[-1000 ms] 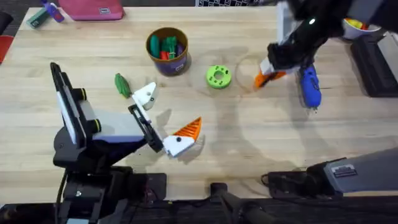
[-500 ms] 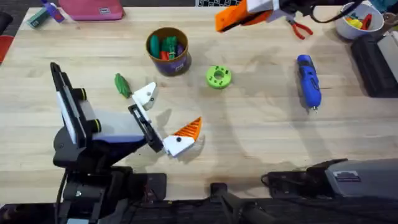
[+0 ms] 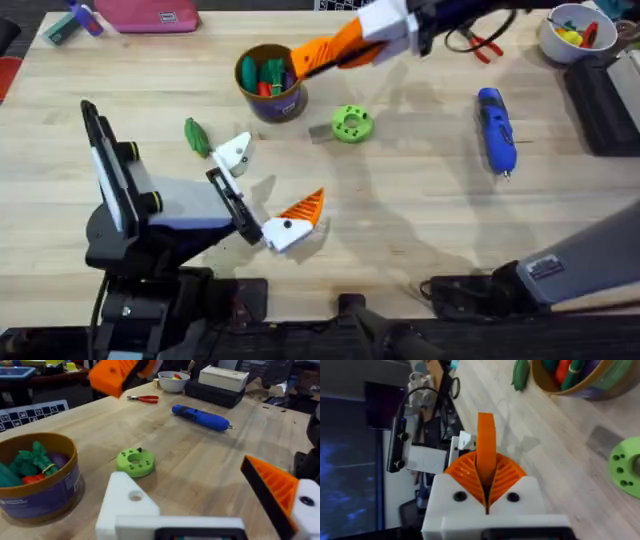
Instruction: Pick up the gripper from the table and insert it into the empty holder that is missing its gripper. Then pick up a screw, insert it into the mounting hole, and use the screwdriver to tighten it. Finally, clean up the table by picking up the vegetable and placing it into the bucket.
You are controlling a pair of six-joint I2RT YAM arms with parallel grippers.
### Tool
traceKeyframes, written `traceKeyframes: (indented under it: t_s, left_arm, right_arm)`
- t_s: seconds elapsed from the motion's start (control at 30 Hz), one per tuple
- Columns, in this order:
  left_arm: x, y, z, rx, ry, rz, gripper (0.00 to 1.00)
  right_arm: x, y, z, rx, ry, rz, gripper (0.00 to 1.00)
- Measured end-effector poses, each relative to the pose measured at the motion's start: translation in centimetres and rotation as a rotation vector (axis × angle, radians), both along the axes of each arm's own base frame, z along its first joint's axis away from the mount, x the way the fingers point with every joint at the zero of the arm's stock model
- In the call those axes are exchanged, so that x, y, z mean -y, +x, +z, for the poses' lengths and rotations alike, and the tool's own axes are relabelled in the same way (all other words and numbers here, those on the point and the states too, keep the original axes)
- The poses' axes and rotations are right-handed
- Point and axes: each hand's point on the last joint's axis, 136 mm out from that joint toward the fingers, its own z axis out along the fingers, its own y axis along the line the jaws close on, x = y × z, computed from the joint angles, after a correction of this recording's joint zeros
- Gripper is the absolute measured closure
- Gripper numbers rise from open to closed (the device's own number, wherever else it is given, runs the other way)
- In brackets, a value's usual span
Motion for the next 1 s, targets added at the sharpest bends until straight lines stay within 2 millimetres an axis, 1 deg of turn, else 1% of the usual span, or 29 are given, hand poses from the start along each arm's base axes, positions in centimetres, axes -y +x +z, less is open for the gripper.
traceKeyframes:
  t_s: [0.1,0.3,0.5,0.6,0.7,0.8,1.0]
  left_arm:
    - [0.0,0.0,0.0,0.0,0.0,0.0,0.013]
    - [0.0,0.0,0.0,0.0,0.0,0.0,0.014]
    - [0.0,0.0,0.0,0.0,0.0,0.0,0.014]
    - [0.0,0.0,0.0,0.0,0.0,0.0,0.015]
    - [0.0,0.0,0.0,0.0,0.0,0.0,0.014]
    - [0.0,0.0,0.0,0.0,0.0,0.0,0.015]
    - [0.0,0.0,0.0,0.0,0.0,0.0,0.015]
  right_arm:
    - [-0.5,-0.1,-1.7,-0.078,0.036,0.036,0.993]
    - [-1.9,0.0,-3.9,-0.168,0.137,0.097,0.993]
    - [-2.7,-0.3,-3.8,-0.133,0.294,0.149,0.993]
    - [-2.8,-0.3,-4.5,-0.125,0.34,0.156,0.993]
    - [-3.0,-0.2,-5.0,-0.124,0.358,0.161,0.993]
    - [-3.3,-0.2,-4.9,-0.131,0.368,0.17,0.993]
    - [-4.6,-1.3,-4.7,-0.147,0.375,0.212,0.993]
